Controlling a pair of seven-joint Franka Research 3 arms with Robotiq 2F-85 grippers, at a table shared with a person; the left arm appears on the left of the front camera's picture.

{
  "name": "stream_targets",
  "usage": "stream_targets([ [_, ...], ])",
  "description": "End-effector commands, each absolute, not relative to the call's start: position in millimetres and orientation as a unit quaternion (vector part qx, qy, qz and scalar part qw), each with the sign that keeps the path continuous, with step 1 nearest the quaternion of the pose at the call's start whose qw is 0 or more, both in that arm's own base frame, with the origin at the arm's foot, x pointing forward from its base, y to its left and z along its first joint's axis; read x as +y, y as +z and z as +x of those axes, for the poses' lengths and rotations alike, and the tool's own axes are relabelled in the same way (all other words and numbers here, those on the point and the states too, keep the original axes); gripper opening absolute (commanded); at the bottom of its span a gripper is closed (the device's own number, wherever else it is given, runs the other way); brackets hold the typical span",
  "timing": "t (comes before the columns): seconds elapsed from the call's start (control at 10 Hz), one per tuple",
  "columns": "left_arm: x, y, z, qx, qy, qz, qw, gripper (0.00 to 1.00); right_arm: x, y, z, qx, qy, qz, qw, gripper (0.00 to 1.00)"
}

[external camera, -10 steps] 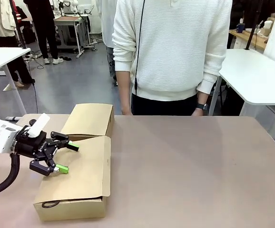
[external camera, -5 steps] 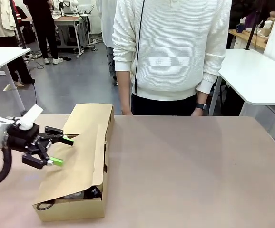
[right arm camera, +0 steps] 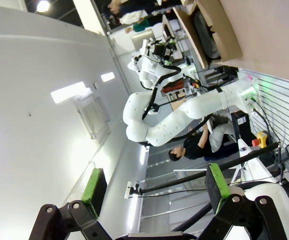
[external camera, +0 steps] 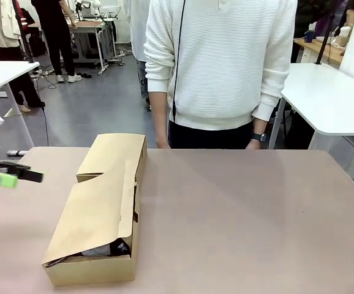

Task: Place items inside the box.
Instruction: Close the lid of the Mailer Box closest to the robot.

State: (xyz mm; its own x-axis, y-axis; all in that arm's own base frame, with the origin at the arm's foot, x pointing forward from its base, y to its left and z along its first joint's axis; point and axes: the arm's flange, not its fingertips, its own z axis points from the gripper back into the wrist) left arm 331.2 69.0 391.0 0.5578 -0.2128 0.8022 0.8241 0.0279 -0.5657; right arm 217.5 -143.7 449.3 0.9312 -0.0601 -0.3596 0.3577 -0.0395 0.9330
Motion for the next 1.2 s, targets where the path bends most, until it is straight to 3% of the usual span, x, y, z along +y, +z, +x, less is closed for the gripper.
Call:
stream_targets([
  [0.0, 85.0, 405.5, 348.1, -0.166, -0.156, -0.679, 0.698, 1.00, -143.4, 457.0, 217.7, 0.106, -0.159, 0.711, 0.677, 1.00],
  [0.3, 101.6, 394.1, 378.6, -0.089, 0.033, -0.766, 0.636, 1.00, -143.4, 457.0, 217.7, 0.106, -0.159, 0.711, 0.677, 1.00],
  [0.4, 103.0, 388.3, 383.1, -0.142, 0.033, -0.730, 0.668, 1.00, -143.4, 457.0, 217.7, 0.106, -0.159, 0.711, 0.677, 1.00],
  [0.5, 100.7, 386.7, 366.3, -0.114, -0.122, -0.711, 0.683, 1.00, -143.4, 457.0, 217.7, 0.106, -0.159, 0.711, 0.677, 1.00],
  [1.1, 100.7, 386.7, 366.3, -0.114, -0.122, -0.711, 0.683, 1.00, -143.4, 457.0, 217.7, 0.106, -0.159, 0.711, 0.677, 1.00],
])
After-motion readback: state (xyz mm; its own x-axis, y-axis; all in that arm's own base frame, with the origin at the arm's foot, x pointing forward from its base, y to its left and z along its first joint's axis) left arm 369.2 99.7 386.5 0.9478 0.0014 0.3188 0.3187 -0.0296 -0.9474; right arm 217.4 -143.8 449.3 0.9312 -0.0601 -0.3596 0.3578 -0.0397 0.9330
